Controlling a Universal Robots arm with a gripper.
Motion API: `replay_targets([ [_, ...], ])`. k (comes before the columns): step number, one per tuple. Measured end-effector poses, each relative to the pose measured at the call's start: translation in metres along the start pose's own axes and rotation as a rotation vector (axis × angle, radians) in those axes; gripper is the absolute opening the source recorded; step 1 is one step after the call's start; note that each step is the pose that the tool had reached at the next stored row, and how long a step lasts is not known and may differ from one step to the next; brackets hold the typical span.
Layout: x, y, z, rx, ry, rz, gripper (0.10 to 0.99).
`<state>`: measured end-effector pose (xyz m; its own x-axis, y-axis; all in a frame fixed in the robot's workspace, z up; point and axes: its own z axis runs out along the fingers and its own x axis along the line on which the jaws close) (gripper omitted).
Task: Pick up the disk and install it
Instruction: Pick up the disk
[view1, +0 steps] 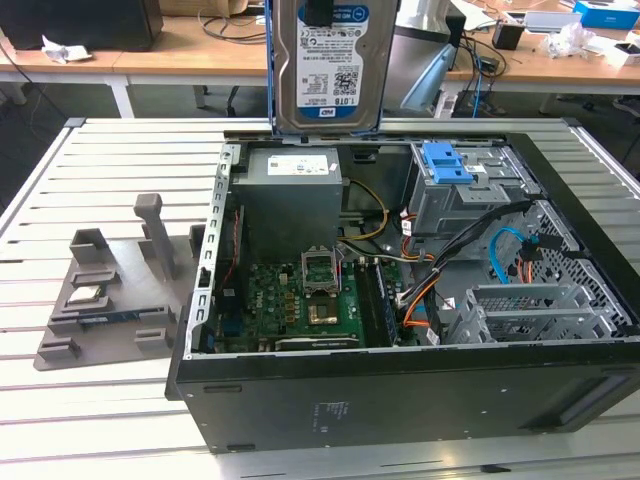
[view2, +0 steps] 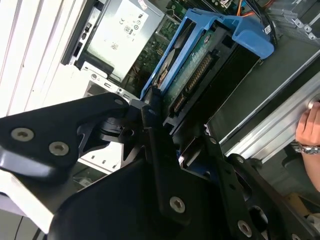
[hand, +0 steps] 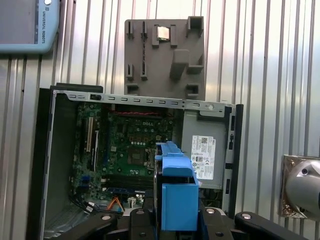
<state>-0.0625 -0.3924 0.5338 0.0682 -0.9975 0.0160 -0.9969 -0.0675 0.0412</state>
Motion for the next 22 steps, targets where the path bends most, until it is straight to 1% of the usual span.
replay_targets([
  [14,0.0162,0.0011,0.0013,0.000,-0.0001,0.000,0.369],
  [15,0.0192,0.0013,0.0016,0.000,0.0000,0.000,0.369],
  [19,0.0259,0.0017,0.0023,0.000,0.0000,0.000,0.369],
  [21,0.0337,0.0022,0.0030,0.000,0.0000,0.000,0.369],
  [22,0.0363,0.0024,0.0032,0.000,0.0000,0.000,0.369],
])
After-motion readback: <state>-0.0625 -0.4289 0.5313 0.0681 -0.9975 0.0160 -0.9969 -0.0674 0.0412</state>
